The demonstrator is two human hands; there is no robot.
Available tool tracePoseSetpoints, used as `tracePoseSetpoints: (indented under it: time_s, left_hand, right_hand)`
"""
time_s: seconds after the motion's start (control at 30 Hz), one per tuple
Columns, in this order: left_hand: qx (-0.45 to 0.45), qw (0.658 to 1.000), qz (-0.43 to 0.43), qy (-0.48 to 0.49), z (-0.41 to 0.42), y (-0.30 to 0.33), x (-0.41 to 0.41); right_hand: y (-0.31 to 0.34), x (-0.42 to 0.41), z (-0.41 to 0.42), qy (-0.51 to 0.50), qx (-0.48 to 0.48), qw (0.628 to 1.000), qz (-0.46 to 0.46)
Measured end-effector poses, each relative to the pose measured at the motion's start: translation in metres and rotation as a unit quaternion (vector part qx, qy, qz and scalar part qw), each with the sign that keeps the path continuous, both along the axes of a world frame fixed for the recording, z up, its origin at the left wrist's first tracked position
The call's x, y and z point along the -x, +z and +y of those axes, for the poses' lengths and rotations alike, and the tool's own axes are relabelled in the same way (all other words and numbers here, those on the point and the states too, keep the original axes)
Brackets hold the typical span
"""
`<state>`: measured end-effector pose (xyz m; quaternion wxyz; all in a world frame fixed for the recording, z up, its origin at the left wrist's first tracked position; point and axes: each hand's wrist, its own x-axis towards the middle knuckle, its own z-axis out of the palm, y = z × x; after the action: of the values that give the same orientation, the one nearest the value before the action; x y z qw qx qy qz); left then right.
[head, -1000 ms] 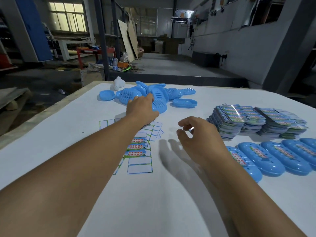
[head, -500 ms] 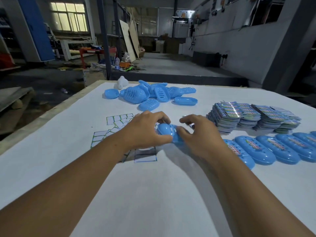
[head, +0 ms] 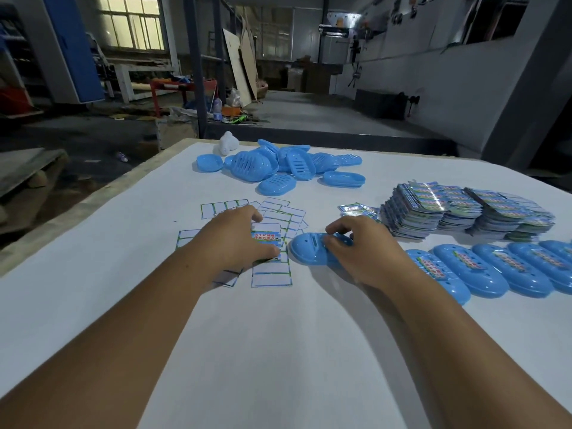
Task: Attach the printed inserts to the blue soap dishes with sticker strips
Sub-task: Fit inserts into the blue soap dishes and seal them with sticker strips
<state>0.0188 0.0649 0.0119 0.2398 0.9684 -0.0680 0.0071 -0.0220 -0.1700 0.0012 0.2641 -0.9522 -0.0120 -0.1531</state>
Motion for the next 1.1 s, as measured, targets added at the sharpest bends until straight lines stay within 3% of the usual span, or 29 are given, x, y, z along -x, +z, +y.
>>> tracePoseSetpoints:
  time_s: [0.4, 0.57, 0.7, 0.97, 1.1]
  left_hand:
    - [0.209, 0.975, 0.077, 0.022, -0.012, 0.003, -0.001]
    - [0.251, 0.968, 0.001, 0.019, -0.016, 0.005, 0.000]
    - [0.310, 0.951, -0.003, 0.006, -0.021, 0.009, 0.002]
    - [0.362, 0.927, 0.070, -0.071, -0.037, 0.006, 0.019]
    - [0.348, 0.936, -0.012, -0.044, -0.038, 0.011, 0.016]
  right_hand:
    - [-0.003, -0.001, 0.000, -0.009, -0.014, 1.000, -0.013]
    - [-0.001, 0.000, 0.001, -0.020, -0.054, 0.996, -0.071]
    - [0.002, 0.000, 0.005, -0.007, -0.111, 0.988, -0.104]
    - [0.010, 0.001, 0.018, 0.060, -0.284, 0.955, -0.059]
    - [0.011, 0.000, 0.015, 0.072, -0.313, 0.944, -0.068]
